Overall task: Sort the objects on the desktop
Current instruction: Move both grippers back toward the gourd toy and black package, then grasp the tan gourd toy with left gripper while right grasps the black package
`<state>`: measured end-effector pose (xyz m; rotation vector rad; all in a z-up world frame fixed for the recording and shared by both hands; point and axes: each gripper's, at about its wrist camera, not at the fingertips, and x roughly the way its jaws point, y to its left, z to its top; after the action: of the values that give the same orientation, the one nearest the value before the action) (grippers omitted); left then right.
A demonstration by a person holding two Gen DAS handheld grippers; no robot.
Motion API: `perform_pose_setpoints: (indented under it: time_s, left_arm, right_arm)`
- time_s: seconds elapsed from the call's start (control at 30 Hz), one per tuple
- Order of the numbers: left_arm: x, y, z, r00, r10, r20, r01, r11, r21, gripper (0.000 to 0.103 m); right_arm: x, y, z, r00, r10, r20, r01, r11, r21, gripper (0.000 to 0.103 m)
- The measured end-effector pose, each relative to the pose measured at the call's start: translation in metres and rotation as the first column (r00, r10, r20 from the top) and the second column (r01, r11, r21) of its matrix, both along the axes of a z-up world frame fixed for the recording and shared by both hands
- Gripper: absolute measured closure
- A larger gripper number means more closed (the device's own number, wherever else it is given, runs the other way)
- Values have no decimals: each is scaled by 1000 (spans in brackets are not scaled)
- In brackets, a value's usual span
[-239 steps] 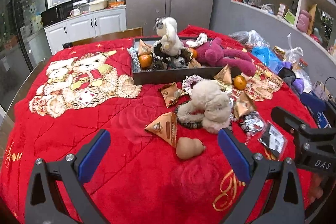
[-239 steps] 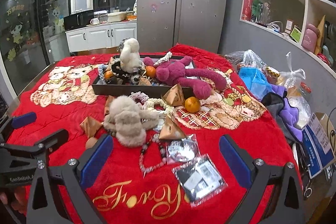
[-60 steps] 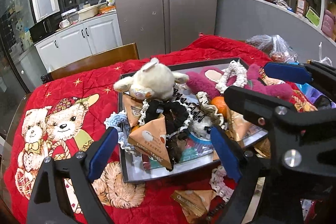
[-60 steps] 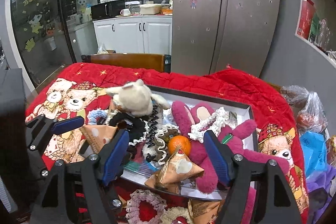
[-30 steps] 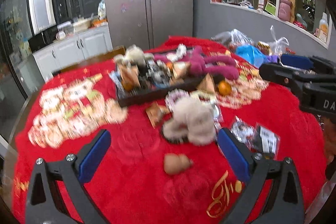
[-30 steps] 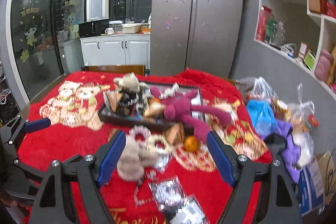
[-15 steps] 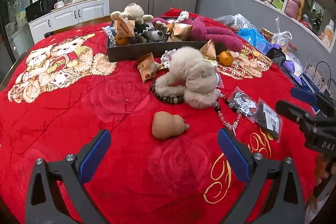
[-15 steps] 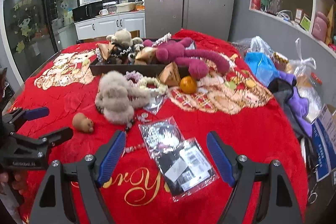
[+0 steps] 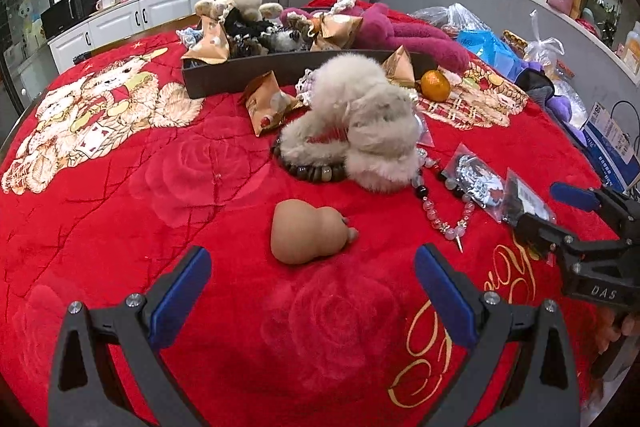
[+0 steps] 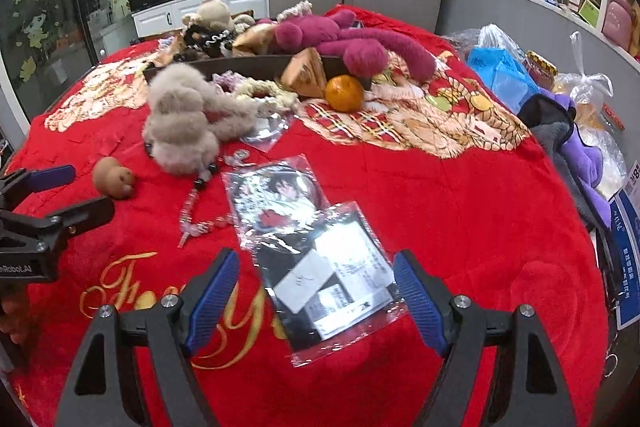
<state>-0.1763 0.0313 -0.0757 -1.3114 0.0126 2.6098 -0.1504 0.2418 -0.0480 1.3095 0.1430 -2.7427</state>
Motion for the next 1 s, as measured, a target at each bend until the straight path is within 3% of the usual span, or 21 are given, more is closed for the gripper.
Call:
perform_pose_setpoints:
  time_s: [0.27,0.4,0.6,0.8,0.93,1.0]
  left_arm:
    - [-8,1,-13,999,0,35,0,1000,-12,1]
    - [-11,3,-16,999,-2,42,3,1000,-25,1]
    - [-14,7,-20,999,-6,36,7,999,-46,1]
    - [-14,6,-19,1000,14,10,-13,997,-81,25]
    - [-13,4,-16,1000,4,-8,-5,997,-75,48]
    - [-11,6,-15,1000,4,-16,-5,996,-88,53]
  right_arm:
    - [-8,5,-12,999,18,36,-17,1000,-25,21]
    - [-13,-6,-20,998,30,57,-32,999,34,20]
    - [-15,5,-23,999,24,46,-22,999,-34,17]
    - [-15,3,-23,999,9,42,-8,1000,-26,23]
    - [-12,10,-18,999,-15,40,17,999,-44,47]
    - [-12,12,-16,999,-24,41,26,999,-43,59]
